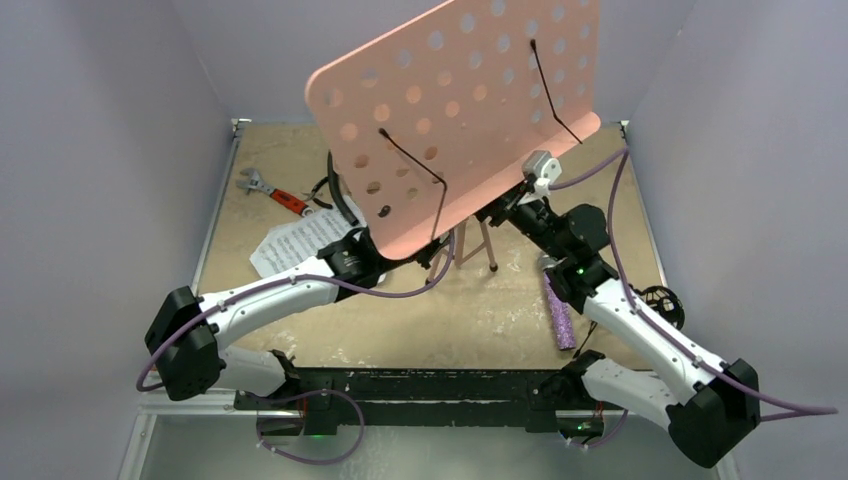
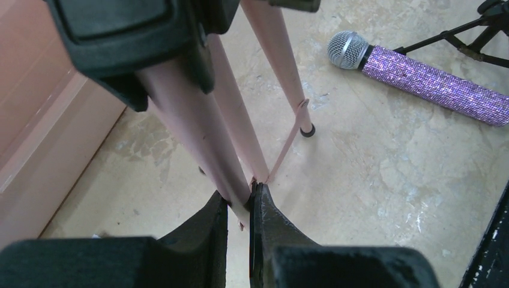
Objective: Set up the instrument practice props
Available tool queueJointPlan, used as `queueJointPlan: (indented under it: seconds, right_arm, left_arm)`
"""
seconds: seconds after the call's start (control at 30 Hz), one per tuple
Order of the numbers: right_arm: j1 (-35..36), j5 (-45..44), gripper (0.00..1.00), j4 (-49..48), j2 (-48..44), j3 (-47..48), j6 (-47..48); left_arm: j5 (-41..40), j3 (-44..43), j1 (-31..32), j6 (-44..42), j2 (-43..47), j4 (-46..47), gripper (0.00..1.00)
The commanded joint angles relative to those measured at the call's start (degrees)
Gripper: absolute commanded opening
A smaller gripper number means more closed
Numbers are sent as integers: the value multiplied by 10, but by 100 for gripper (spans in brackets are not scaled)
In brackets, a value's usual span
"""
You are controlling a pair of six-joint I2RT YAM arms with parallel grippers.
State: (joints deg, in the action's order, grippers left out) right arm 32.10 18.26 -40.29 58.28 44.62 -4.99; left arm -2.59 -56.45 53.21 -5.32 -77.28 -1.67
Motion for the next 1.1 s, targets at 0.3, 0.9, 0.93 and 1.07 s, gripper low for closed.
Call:
queueJointPlan:
  seconds: [0.3, 0.9, 0.93, 1.07]
  right_arm:
    - [-2, -18, 46, -144, -60, 32, 5]
    - [-2, -83, 57, -73, -60, -5, 21]
    - [-2, -84, 57, -72, -61, -7, 21]
    - [-2, -86, 57, -74, -64, -26, 16]
  left_arm:
    - [-16, 0, 9, -141, -30, -139, 0]
    - [-51, -4, 34, -165, -39, -145, 0]
    - [-52, -4, 34, -166, -40, -145, 0]
    - [-55, -5, 34, -156, -41, -143, 0]
